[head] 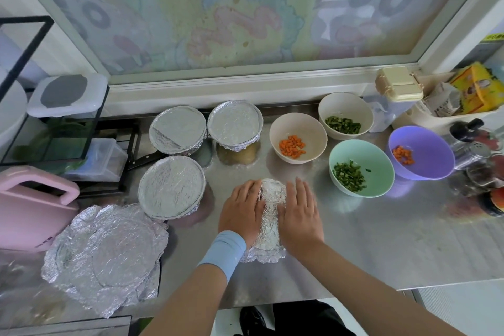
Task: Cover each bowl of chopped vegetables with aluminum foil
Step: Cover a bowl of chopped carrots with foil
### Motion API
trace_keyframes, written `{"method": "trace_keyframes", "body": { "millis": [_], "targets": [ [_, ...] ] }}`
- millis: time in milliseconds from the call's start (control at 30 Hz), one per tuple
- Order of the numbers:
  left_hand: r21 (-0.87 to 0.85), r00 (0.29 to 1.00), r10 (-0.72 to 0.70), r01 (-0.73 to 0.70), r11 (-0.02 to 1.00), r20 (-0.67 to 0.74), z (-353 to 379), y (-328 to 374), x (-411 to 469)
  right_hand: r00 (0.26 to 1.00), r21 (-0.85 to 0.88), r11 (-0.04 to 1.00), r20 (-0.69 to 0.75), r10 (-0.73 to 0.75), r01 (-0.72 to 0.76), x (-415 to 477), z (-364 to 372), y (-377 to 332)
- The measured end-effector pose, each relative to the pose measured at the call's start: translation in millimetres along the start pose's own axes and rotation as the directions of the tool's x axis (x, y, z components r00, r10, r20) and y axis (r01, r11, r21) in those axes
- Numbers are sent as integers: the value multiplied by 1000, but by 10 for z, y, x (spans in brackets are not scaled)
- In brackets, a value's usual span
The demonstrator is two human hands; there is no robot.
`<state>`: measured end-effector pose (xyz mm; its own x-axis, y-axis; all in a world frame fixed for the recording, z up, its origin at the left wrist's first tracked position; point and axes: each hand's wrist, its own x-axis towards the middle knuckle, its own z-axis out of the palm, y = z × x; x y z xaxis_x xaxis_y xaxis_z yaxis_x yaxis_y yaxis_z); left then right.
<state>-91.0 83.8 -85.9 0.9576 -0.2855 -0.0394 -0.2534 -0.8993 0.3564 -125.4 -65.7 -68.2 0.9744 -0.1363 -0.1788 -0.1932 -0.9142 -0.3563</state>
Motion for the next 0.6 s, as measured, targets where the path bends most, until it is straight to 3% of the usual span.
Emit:
{"method": "trace_keyframes", "body": {
  "millis": [233,433,600],
  "targets": [
    [-126,992,-119,113,986,-40,2,94,-38,985,227,959,29,170,-172,-55,112,-83],
    [-298,978,-208,194,934,-14,31,5,-166,998,283,957,0,70,-67,47,57,24],
    [-470,978,-209,172,866,-26,87,-22,-295,995,261,965,90,-36,11,99,16,114]
  ]
}}
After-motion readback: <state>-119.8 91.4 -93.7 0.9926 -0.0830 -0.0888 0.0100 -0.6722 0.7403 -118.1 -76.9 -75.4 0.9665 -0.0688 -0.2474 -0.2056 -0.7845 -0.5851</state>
